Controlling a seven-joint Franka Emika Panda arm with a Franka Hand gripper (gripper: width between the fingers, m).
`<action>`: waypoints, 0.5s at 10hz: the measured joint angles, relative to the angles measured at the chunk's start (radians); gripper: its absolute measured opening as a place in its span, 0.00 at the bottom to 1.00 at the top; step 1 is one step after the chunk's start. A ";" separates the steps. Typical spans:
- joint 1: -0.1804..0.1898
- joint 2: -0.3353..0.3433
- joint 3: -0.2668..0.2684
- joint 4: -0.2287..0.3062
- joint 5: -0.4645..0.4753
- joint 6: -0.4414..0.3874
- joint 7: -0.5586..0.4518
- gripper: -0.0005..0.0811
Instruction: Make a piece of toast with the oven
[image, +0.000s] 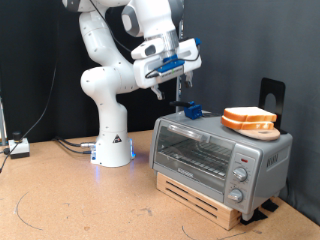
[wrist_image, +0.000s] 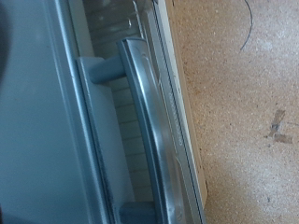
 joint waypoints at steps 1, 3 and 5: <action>0.000 0.014 0.000 0.001 0.000 0.001 0.000 1.00; 0.013 0.011 -0.010 -0.002 0.027 -0.022 -0.051 1.00; 0.033 0.001 -0.033 -0.026 0.062 -0.086 -0.136 1.00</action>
